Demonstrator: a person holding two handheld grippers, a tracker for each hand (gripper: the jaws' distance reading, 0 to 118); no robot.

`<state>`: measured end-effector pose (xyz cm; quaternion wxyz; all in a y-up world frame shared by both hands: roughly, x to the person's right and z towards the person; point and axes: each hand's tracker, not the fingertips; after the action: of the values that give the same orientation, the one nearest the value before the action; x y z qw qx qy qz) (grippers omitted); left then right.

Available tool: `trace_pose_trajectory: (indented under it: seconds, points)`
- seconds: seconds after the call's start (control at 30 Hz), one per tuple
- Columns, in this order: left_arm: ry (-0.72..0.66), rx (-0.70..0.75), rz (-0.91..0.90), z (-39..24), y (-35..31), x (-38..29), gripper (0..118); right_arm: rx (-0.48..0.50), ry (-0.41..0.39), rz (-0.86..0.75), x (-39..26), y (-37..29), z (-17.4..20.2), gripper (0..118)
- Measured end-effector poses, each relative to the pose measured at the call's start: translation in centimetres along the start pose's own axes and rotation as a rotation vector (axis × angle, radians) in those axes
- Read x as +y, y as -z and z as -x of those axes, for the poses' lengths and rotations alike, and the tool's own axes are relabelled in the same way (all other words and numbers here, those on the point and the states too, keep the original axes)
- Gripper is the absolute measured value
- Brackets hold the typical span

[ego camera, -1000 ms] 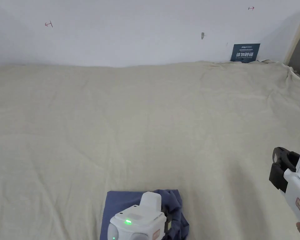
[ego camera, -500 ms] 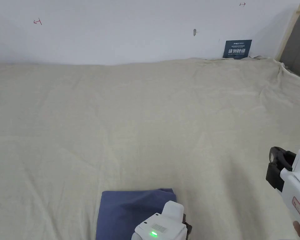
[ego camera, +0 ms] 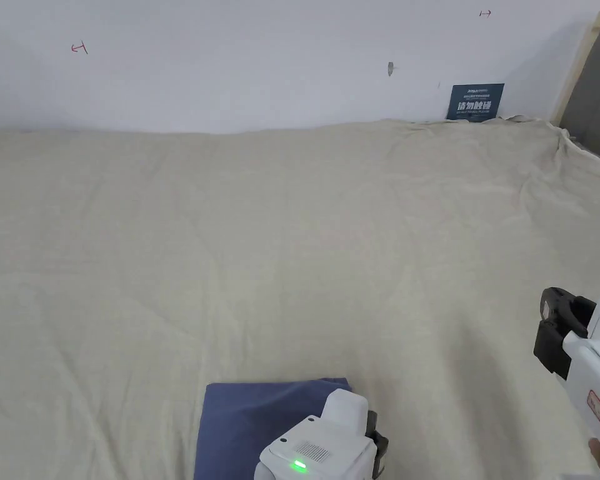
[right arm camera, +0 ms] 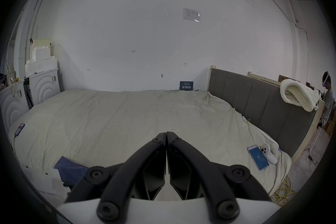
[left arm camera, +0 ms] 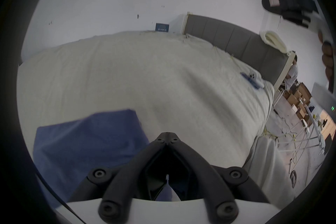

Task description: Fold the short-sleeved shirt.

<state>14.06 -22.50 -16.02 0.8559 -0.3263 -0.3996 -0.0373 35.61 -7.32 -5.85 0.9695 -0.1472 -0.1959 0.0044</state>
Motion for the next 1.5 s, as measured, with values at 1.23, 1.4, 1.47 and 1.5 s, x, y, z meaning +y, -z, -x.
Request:
trace_pose_trajectory:
  seconds: [1.23,1.4,1.47,1.5]
  points:
    - [-0.061,0.658,-0.542,18.4,-19.6,6.0,0,0.115,-0.055,-0.179,1.1,0.8,7.2,0]
    - [-0.074,0.67,-0.527,19.0,-20.0,5.2,0,0.12,-0.059,-0.175,0.8,1.0,7.6,0]
    - [-0.075,0.678,-0.522,19.0,-19.9,5.2,0,0.121,-0.06,-0.171,0.8,1.0,7.8,0]
    - [-0.079,0.67,-0.52,19.0,-20.0,5.2,0,0.122,-0.058,-0.169,0.8,1.1,8.0,0]
